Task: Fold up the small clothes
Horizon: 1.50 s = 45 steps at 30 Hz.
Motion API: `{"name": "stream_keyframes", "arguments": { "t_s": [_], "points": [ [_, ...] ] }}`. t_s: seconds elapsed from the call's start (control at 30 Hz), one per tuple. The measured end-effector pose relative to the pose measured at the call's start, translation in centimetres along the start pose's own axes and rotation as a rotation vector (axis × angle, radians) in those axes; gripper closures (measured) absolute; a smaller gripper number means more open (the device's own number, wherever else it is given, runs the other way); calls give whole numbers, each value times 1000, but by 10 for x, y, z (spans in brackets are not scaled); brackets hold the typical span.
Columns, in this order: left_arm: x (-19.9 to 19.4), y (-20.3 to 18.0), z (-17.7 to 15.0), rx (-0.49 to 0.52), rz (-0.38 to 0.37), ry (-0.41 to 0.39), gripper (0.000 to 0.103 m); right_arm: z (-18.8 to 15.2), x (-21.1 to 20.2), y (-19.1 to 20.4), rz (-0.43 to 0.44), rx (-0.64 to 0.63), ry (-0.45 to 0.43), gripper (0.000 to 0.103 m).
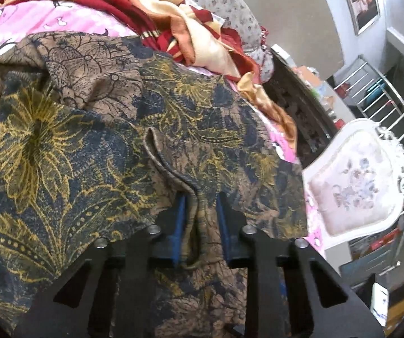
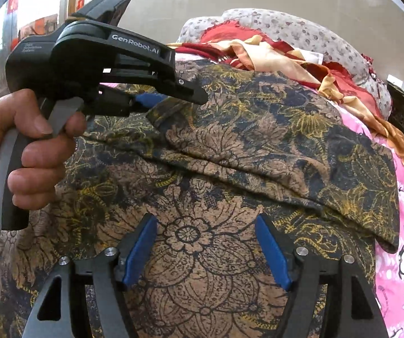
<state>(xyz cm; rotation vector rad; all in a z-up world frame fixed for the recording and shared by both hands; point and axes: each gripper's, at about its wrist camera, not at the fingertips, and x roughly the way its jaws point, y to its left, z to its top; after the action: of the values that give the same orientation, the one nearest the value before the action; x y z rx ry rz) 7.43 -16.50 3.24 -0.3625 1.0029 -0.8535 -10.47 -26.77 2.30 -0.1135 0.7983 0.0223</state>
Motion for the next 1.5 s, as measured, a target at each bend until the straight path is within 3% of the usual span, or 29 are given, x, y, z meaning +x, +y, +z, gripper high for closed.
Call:
{"name": "stream_keyframes", "arguments": {
  "t_s": [0.07, 0.2, 0.4, 0.5, 0.57, 0.8, 0.97, 1.07, 1.17, 1.23, 1.27, 1.3, 1.33, 1.37, 1.43, 1.5],
  "points": [
    [7, -1, 0, 1, 60, -6, 96, 0, 0, 0, -1, 4, -1, 33],
    [3, 6, -3, 0, 182, -35, 100, 1, 2, 0, -12, 2, 5, 33],
    [-58, -12, -2, 64, 133, -147, 100, 0, 1, 1, -23, 2, 3, 33],
    [-97, -5, 2, 88, 167, -205, 100, 0, 2, 2, -24, 0, 6, 33],
    [-112, 12, 6, 93, 238, -220, 100, 0, 2, 2, -24, 0, 6, 33],
    [-121, 71, 2, -9, 374, -217, 100, 0, 3, 2, -23, 1, 10, 33],
    [-94, 92, -10, -41, 409, -94, 100, 0, 3, 2, -23, 5, 13, 33],
    [-97, 93, -11, -53, 429, -101, 100, 1, 0, 0, -34, 15, 10, 32],
    [-118, 85, -6, -46, 472, -157, 97, 2, -27, -24, 7, 114, -77, 32],
    [-134, 73, -2, -4, 530, -232, 97, 4, -48, -58, -16, 210, -161, 32],
    [-139, 65, -1, 14, 538, -273, 90, 6, -55, -79, -62, 262, -191, 35],
    [-139, 56, 1, 28, 526, -299, 84, 9, -58, -96, -79, 309, -205, 56],
    [-138, 51, 2, 37, 515, -308, 74, 14, -57, -118, -82, 371, -198, 67],
    [-131, 43, 2, 62, 497, -326, 71, 19, -54, -132, -86, 407, -181, 73],
    [-110, 32, 6, 104, 460, -313, 70, 32, -44, -148, -60, 398, -177, 74],
    [-76, 40, 8, 103, 525, -218, 70, 39, -26, -154, -81, 361, -132, 74]
  ]
}}
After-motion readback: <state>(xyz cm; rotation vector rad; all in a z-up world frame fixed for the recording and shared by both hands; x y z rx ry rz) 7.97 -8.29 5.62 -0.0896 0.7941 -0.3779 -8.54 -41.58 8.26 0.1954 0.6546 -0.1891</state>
